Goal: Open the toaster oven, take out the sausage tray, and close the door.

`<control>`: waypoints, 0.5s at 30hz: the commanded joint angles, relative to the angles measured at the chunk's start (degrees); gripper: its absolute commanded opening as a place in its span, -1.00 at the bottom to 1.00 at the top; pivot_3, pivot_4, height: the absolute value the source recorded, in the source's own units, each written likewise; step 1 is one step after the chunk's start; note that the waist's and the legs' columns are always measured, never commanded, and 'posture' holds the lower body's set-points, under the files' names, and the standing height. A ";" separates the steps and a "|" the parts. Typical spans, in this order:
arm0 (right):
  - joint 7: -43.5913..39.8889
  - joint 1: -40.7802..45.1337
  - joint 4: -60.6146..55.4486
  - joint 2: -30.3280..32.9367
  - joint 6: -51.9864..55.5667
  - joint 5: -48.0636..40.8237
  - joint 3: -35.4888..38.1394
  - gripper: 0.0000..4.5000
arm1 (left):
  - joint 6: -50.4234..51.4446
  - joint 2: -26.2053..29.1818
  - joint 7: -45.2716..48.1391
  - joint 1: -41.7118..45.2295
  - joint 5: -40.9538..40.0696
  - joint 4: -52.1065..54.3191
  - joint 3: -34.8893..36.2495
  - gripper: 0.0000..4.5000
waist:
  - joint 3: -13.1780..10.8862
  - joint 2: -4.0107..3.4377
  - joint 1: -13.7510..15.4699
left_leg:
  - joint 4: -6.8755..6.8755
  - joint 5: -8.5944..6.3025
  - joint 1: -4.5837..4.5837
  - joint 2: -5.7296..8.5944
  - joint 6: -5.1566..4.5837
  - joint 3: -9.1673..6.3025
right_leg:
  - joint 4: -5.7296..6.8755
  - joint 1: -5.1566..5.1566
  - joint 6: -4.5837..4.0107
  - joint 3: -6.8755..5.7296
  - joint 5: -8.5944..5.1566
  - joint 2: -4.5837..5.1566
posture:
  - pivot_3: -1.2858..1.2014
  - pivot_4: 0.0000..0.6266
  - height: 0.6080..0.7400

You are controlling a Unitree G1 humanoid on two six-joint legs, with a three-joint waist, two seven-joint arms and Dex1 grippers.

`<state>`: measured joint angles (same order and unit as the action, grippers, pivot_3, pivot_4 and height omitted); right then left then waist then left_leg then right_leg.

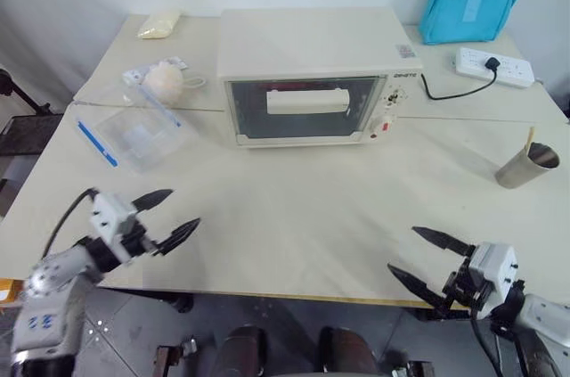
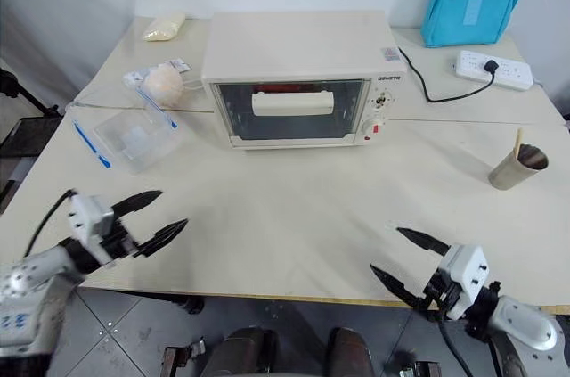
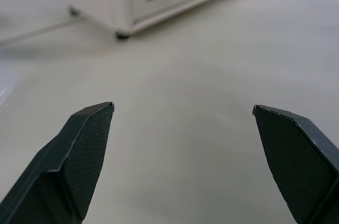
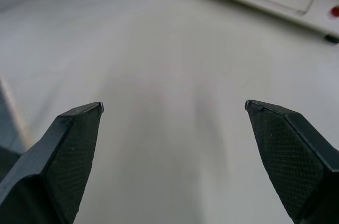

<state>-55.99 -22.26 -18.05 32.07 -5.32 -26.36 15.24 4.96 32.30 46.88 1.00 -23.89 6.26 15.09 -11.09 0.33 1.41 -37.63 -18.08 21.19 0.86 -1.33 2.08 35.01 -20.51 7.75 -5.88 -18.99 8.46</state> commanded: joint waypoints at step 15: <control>9.74 37.11 2.04 -2.42 28.36 -14.87 -10.65 1.00 | 17.72 11.29 15.98 -3.03 -21.79 2.99 10.00 0.99 | -0.05 -0.06 -1.57 | -0.35 -0.14 0.10 -0.22 0.04 -0.04 | 0.02 -0.04 -0.04 -0.07 0.01 0.04 | 0.03 -0.52 1.00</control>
<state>-47.49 11.92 -18.26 30.67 21.37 -41.56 5.81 18.69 41.88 60.69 -0.39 -41.87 6.32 23.58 -11.13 0.28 -0.16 -37.98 -18.24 21.29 0.60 -1.26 2.03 35.05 -20.57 7.71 -5.96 -18.97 8.51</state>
